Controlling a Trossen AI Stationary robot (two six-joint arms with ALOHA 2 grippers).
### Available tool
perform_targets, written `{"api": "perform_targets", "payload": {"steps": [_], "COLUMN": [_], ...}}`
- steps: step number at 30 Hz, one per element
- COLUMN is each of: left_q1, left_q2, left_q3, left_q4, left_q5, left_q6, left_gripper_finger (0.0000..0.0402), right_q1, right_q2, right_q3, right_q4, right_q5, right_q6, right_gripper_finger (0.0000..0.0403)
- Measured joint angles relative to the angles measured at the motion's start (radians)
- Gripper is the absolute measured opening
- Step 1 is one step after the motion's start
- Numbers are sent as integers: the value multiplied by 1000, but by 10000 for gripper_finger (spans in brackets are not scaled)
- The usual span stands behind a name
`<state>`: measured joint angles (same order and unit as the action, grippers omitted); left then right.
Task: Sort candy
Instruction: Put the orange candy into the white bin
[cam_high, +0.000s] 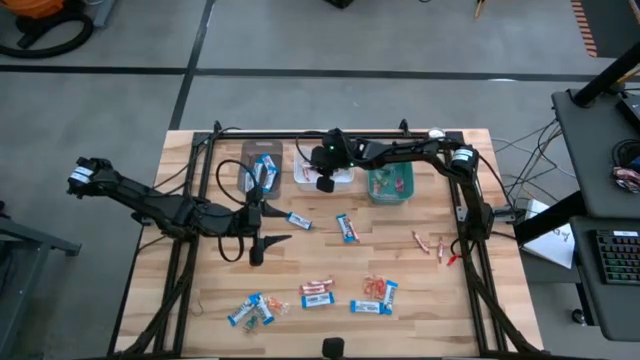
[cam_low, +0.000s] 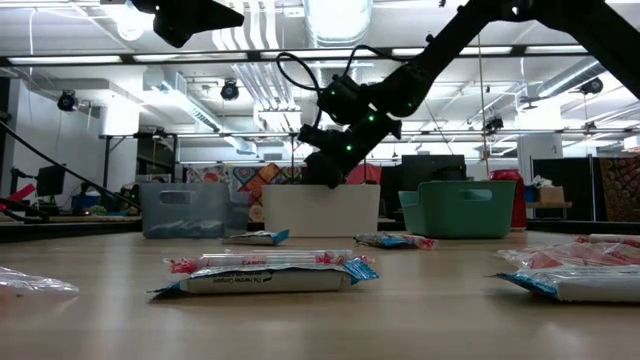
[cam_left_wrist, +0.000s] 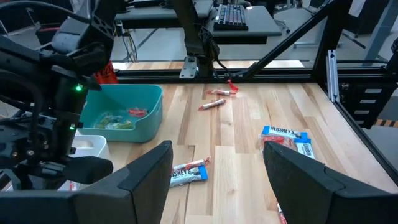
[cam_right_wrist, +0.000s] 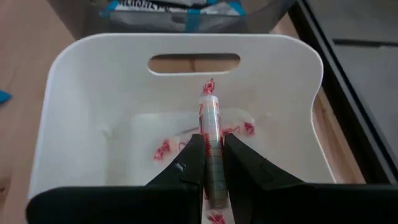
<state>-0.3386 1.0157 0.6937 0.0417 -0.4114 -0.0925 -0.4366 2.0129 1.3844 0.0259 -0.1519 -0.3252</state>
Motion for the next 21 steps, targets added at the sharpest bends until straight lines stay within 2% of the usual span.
{"api": "perform_targets", "payload": {"steps": [4, 12, 15, 21], "left_q1": [0, 0, 0, 0], "left_q2": [0, 0, 0, 0], "left_q3": [0, 0, 0, 0], "left_q4": [0, 0, 0, 0], "left_q5": [0, 0, 0, 0], "left_q6": [0, 3, 3, 0], "left_gripper_finger": [235, 235, 235, 235], "right_q1": [0, -2, -2, -2], "right_q2": [0, 0, 0, 0], "right_q3": [-29, -31, -31, -31], "right_q4": [71, 68, 69, 69], "right_q5": [-5, -5, -5, -4], "right_q6": [-9, -16, -16, -3], "right_gripper_finger": [34, 39, 59, 124]}}
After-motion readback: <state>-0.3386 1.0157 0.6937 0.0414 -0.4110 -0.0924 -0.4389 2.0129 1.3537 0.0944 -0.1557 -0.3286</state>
